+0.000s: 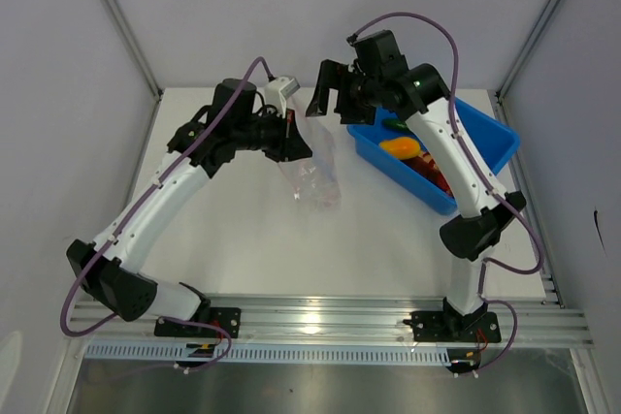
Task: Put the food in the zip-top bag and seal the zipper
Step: Adjust the zipper food storage bag at the center of the board.
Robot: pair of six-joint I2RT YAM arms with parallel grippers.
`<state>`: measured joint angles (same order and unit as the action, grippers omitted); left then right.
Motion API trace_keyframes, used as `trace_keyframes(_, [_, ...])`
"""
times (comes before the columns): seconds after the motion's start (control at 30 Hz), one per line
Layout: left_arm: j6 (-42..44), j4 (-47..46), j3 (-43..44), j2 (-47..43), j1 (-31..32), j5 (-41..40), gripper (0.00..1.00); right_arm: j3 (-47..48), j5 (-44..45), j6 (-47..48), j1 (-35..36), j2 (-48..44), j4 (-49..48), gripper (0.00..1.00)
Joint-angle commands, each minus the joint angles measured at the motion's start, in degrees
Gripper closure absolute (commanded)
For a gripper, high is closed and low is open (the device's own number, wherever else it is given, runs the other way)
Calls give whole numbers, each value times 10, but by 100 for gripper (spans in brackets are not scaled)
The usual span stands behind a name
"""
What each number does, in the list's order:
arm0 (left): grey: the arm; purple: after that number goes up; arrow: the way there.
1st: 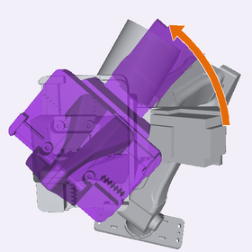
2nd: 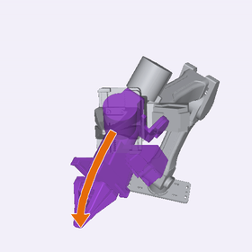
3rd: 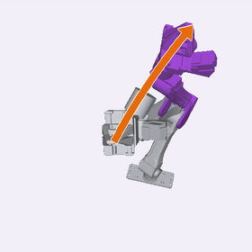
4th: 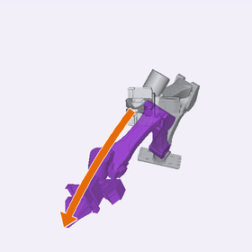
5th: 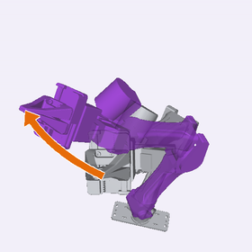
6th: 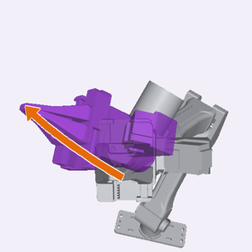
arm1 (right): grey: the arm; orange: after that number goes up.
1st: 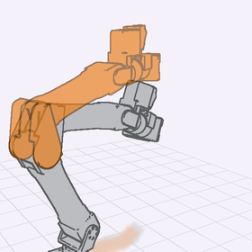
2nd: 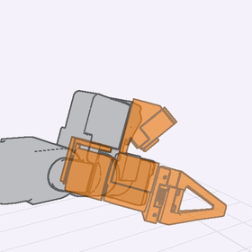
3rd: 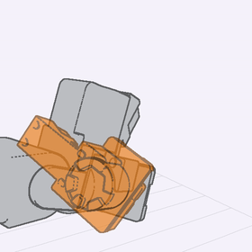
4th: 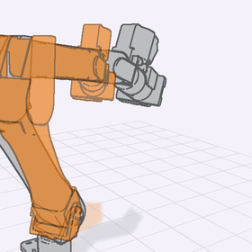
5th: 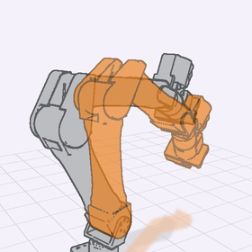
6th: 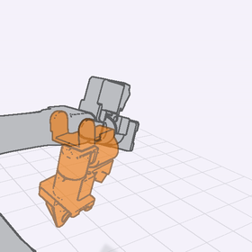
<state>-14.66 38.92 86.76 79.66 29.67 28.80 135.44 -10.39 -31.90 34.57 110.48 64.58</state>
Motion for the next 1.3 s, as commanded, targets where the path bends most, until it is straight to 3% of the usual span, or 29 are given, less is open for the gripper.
trace_keyframes(0.0, [15,3,17,5,8,-13,99,4,34,10,10,-53,-30,5])
trace_keyframes(0.23, [14,2,17,9,9,-15,100,-11,35,21,20,-53,-19,7])
trace_keyframes(0.77, [-15,-20,3,-2,14,6,99,-38,54,38,29,-15,13,31])
trace_keyframes(0.83, [-20,-28,2,-3,17,14,99,-47,53,39,26,-16,8,38])
trace_keyframes(0.93, [-27,-37,-4,-10,18,21,99,-61,44,40,24,-16,-1,72])
trace_keyframes(0.97, [-27,-36,-5,-11,18,16,98,-63,42,41,23,-17,-2,89])
trace_keyframes(1.03, [-30,-31,-5,-18,17,-11,89,-70,38,46,22,-20,-9,100])
trace_keyframes(1.13, [-34,-17,1,-30,17,-57,58,-82,35,53,21,-28,-12,100])
trace_keyframes(1.17, [-35,-14,0,-35,17,-70,39,-87,34,56,21,-31,-15,100])
trace_keyframes(1.27, [-53,-14,-4,-60,17,-139,24,-106,24,60,20,-44,-21,100])
